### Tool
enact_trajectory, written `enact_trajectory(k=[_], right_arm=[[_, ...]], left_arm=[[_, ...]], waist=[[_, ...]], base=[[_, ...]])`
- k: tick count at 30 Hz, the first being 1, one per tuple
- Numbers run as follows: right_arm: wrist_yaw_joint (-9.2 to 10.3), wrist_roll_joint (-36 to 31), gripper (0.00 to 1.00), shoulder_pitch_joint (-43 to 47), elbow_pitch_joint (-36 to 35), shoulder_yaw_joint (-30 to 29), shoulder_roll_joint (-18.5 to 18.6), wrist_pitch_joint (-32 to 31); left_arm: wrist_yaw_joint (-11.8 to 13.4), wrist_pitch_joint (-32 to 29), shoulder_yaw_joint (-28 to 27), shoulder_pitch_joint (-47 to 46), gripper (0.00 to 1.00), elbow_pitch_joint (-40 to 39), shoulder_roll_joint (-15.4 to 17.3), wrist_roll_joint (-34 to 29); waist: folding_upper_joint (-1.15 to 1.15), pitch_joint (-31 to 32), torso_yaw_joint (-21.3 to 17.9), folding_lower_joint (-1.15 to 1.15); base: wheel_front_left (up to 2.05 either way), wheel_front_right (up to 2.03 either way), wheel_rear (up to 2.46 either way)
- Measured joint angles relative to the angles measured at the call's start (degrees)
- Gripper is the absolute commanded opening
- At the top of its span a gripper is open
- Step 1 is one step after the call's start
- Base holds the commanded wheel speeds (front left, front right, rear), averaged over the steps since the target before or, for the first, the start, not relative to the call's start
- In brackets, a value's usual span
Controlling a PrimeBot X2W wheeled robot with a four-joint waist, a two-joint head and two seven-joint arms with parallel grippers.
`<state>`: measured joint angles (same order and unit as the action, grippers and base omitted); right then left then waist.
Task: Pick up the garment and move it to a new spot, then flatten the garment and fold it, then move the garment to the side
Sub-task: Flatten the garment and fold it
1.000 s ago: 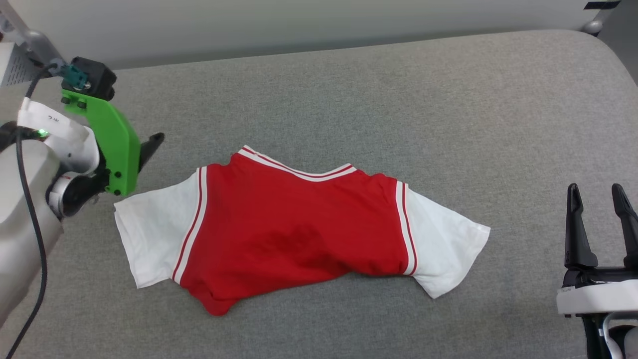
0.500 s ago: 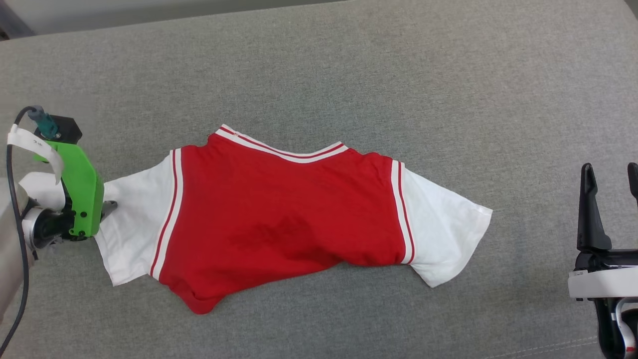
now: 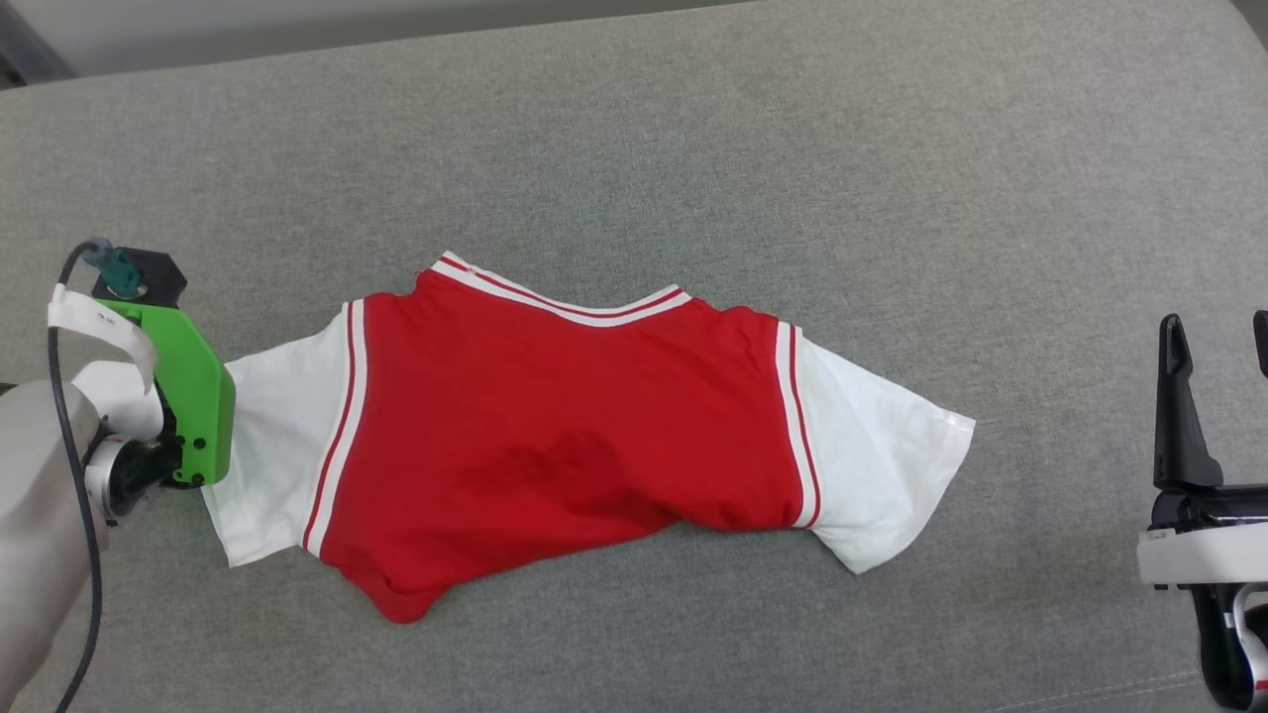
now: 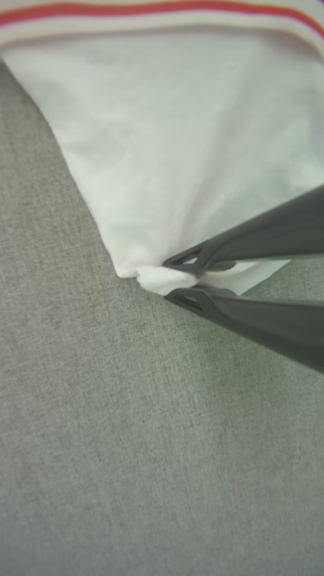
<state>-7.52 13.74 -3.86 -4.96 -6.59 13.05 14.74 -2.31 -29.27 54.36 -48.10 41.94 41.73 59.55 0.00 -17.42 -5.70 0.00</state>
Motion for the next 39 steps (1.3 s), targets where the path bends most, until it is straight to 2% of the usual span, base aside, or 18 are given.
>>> enact_trajectory(k=[4,7,9,11,14,17,24,27,30,35,39], right_arm=[[0.00,-0.03,1.00,-0.54,-0.05,1.36,2.15,0.00],[0.00,0.25,1.00,-2.21,0.03,3.70,5.36,0.00],[0.00,1.58,1.00,-3.82,0.41,6.76,9.09,-1.32],[0.00,4.16,1.00,-6.08,0.40,10.06,12.80,-5.19],[0.00,9.16,1.00,-10.57,0.24,15.94,18.71,-13.03],[0.00,16.01,1.00,-15.02,0.12,23.45,23.95,-23.81],[0.00,28.89,1.00,-21.71,-0.12,38.09,33.97,-46.64],[0.00,31.49,1.00,-24.70,0.30,42.00,35.97,-52.13],[0.00,33.39,1.00,-27.19,2.22,45.43,36.26,-56.44],[0.00,34.55,1.00,-30.98,6.84,50.66,35.48,-59.38],[0.00,34.64,1.00,-33.85,11.46,54.77,33.73,-59.22]], left_arm=[[-0.59,4.65,0.54,0.53,0.00,0.32,-1.34,-1.22],[-0.93,8.59,0.77,0.50,0.00,-0.27,-2.19,-3.01],[-1.08,11.14,0.97,0.44,0.00,-1.40,-2.42,-4.36],[-1.13,12.92,0.98,0.34,0.00,-2.35,-2.58,-4.87],[-1.16,14.77,1.09,0.01,0.00,-3.67,-3.04,-6.01],[-0.90,16.30,1.52,-0.14,0.00,-4.94,-3.47,-7.44],[0.03,17.74,2.15,-0.21,0.00,-8.59,-3.65,-8.46],[0.46,18.13,2.42,-0.28,0.00,-10.42,-3.28,-9.43],[1.10,18.16,2.47,-0.71,0.00,-12.25,-3.00,-9.99],[2.08,18.15,2.40,-1.97,0.00,-15.08,-2.58,-10.67],[2.64,18.15,2.33,-2.96,0.00,-16.75,-2.60,-10.93]], waist=[[0.00,1.64,0.70,0.00],[0.00,2.91,1.48,0.00],[0.00,3.75,2.15,0.00],[0.00,4.32,2.85,0.00],[0.00,5.07,4.02,0.00],[0.00,5.68,5.12,0.00],[0.00,6.00,6.92,0.00],[0.00,5.63,7.33,0.00],[0.00,5.02,7.70,0.00],[0.00,3.38,8.24,0.00],[0.00,1.63,8.71,0.00]], base=[[0.00,0.00,0.00],[0.00,0.00,0.00],[0.00,0.00,0.00],[0.00,0.00,0.00],[0.00,0.00,0.00],[0.00,0.00,0.00],[0.00,0.00,0.00],[0.00,0.00,0.00],[0.00,0.00,0.00],[0.00,0.00,0.00],[0.00,0.00,0.00]])
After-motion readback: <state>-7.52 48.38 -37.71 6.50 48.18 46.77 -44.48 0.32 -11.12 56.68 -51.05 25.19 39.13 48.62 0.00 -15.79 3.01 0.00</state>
